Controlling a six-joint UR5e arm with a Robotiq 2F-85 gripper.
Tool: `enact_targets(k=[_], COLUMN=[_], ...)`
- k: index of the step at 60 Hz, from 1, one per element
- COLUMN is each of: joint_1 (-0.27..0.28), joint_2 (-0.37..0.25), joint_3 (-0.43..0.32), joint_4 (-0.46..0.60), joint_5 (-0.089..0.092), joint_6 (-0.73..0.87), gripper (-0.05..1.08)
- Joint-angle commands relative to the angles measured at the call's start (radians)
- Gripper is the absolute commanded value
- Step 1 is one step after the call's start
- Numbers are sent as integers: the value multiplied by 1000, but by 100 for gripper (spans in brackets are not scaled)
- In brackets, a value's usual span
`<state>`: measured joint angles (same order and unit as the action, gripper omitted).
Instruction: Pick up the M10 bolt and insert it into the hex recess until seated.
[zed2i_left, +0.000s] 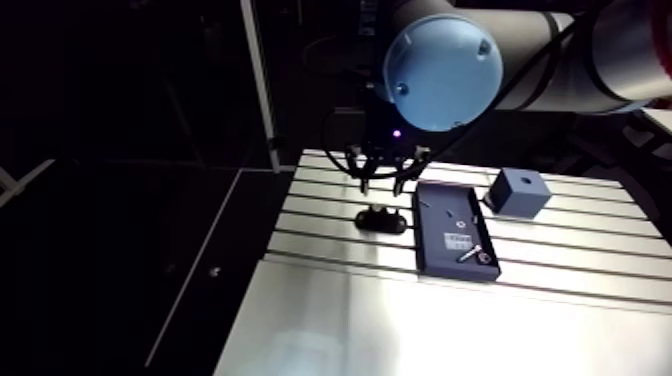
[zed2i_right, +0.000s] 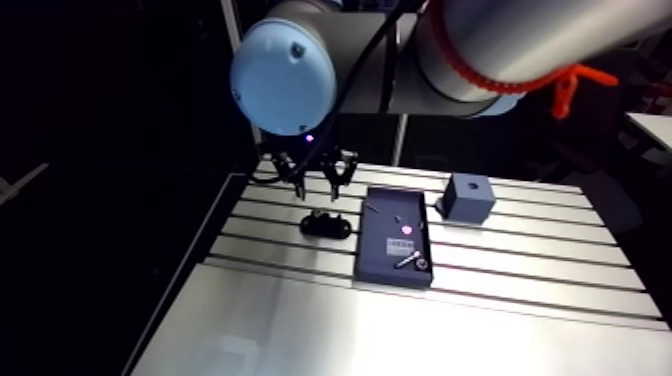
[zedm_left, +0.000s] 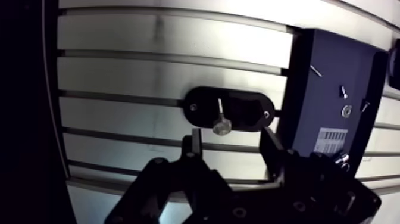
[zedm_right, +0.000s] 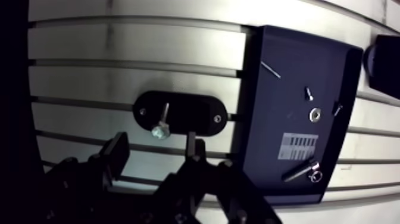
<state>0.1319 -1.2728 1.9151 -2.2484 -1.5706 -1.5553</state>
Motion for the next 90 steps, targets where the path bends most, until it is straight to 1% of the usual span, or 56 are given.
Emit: enact_targets(k=[1,59,68,72,80,90], joint_1=[17,15,15,15,15,15], joint_2=[7,31,37,37,37,39], joint_3=[9,21,32,34,34,35], joint_4=[-37,-46,-74,-79,-81,-81], joint_5=[-2,-3,-3,-4,-16,-16], joint_6=[-17,-24,-25,-25,-25,-25], gripper=[41,42,42,43,43,43])
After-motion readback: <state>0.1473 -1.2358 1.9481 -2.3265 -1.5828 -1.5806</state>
